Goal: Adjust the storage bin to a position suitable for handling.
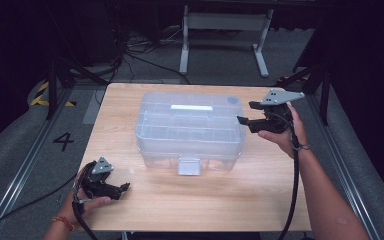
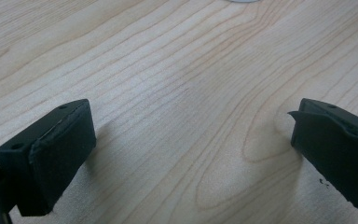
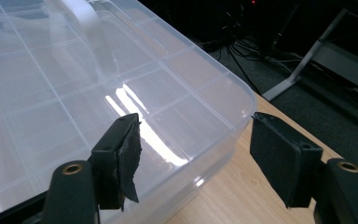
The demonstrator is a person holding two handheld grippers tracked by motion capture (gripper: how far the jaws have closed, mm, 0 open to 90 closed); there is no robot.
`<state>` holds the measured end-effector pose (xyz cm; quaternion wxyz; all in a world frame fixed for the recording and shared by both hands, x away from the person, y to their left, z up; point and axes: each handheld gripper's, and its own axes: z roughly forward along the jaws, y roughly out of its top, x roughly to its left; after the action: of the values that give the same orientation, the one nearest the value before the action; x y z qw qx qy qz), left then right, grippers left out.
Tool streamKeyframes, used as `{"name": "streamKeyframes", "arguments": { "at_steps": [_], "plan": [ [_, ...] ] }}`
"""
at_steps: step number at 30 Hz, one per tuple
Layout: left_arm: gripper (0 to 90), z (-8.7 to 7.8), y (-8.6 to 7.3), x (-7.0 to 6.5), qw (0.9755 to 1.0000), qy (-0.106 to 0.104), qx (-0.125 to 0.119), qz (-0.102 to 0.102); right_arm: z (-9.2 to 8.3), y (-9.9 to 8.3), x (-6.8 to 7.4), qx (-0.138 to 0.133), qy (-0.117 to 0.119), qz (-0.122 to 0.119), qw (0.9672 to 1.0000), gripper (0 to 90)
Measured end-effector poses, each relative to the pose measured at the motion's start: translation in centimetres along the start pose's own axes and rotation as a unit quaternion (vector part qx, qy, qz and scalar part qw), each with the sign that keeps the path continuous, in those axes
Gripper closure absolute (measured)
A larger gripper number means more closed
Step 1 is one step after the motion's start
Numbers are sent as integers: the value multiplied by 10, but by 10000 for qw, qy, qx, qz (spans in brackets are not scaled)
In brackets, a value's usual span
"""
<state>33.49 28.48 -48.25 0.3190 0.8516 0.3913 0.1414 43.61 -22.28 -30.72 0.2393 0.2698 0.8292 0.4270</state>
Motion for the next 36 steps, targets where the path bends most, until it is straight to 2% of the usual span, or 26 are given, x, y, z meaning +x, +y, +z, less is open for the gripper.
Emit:
{"name": "streamKeyframes", "arguments": {
  "at_steps": [7, 11, 22, 29, 36],
  "plan": [
    [2, 0, 0, 0, 10000, 4, 0, 1, 19, 7, 1, 79, 107, 34, 9999, 349],
    [2, 0, 0, 0, 10000, -11, 8, -16, 24, 11, 1, 72, 172, 112, 9998, 349],
    [3, 0, 0, 0, 10000, 9, 1, 15, 40, 26, 2, 109, 212, 52, 9997, 355],
    [3, 0, 0, -1, 10000, -29, 20, -52, 50, 31, 5, 225, 198, -24, 9995, 360],
    [3, 0, 0, 0, 10000, -13, 16, -12, 61, 36, 9, 282, 314, -6, 9991, 362]
  ]
}}
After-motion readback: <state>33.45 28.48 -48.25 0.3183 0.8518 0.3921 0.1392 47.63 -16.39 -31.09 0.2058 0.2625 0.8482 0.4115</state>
